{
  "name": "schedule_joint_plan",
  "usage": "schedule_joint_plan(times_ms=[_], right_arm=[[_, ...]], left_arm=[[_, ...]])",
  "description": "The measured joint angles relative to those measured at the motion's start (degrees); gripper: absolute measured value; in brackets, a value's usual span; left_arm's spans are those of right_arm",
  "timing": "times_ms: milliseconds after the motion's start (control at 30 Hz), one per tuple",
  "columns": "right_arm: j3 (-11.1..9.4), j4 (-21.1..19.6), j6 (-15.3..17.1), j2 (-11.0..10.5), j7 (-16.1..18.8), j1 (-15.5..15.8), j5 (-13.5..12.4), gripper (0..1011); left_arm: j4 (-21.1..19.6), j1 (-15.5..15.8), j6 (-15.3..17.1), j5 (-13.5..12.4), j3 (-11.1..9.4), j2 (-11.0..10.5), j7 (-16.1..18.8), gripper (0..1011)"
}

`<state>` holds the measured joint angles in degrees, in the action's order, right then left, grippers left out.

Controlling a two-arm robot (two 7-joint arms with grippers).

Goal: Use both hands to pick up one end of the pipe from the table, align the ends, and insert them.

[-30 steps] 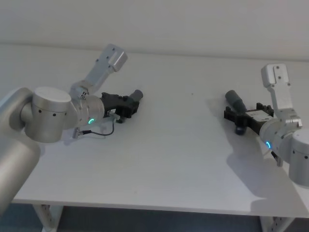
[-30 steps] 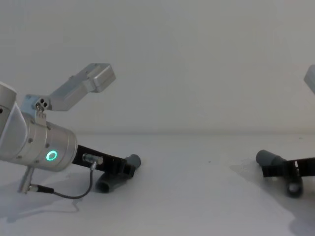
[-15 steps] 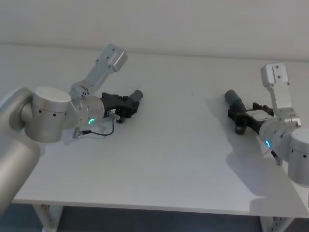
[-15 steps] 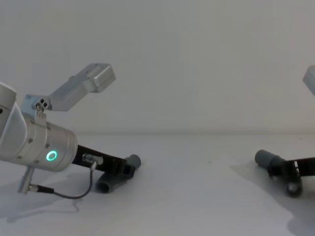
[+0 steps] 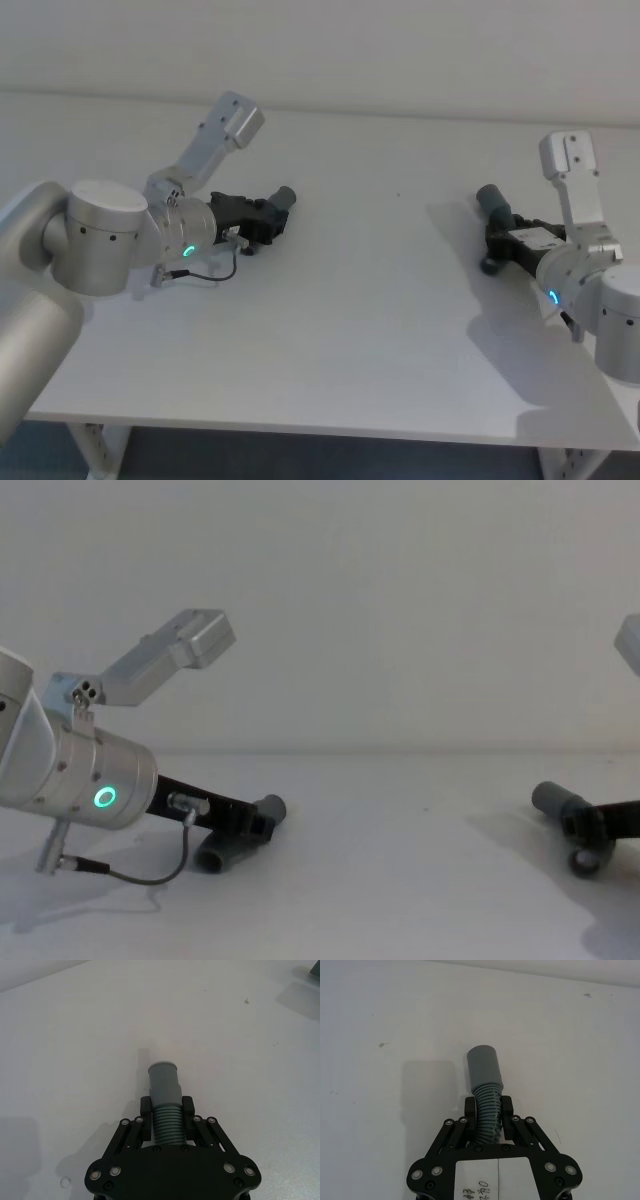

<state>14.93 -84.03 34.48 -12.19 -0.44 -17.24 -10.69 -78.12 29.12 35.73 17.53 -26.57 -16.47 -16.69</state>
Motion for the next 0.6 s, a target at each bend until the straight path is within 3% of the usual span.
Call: schedule_joint_plan(times_ms=[600], right_arm=[[-0.1, -0.2, -0.1, 0.1, 0.0, 0.1, 0.1, 274]], left_arm=[[-0.3, 0.1, -0.3, -0.2, 0.0, -0.3, -0.4, 347]])
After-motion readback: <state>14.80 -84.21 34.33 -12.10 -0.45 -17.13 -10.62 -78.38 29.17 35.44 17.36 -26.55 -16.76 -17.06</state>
